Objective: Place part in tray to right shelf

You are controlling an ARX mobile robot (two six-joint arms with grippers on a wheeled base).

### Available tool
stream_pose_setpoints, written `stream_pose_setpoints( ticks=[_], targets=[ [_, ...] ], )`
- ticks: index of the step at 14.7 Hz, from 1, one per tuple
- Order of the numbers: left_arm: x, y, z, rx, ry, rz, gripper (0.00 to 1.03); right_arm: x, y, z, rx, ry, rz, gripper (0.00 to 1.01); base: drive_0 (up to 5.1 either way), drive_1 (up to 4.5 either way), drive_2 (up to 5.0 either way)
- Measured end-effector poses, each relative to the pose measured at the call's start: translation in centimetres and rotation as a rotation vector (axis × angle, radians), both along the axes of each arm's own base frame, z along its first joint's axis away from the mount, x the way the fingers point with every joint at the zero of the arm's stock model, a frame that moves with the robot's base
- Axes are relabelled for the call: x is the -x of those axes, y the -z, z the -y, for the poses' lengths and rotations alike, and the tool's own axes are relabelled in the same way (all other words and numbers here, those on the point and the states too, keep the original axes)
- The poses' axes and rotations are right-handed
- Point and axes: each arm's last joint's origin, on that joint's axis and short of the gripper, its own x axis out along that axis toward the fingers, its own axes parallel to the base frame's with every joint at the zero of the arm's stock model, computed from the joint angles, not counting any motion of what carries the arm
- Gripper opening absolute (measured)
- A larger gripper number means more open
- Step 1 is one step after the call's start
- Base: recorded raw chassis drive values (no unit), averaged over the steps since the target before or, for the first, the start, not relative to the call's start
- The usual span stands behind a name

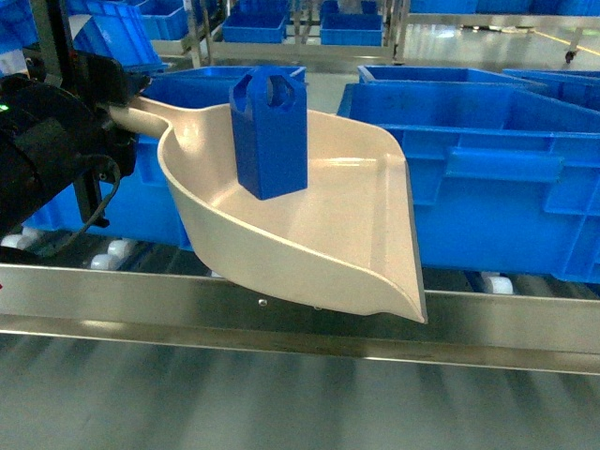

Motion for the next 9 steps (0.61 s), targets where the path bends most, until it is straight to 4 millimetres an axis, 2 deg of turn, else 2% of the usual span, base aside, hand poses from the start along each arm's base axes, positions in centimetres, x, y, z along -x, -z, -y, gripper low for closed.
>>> stream_pose_setpoints(
  ticks=[9],
  targets=[
    [0.00, 0.00, 0.00, 0.000, 0.000, 0.000, 0.12, 0.00, 0.00, 0.00, 0.000, 0.000, 0.000, 0.98, 0.0, 0.00, 0.0]
  ],
)
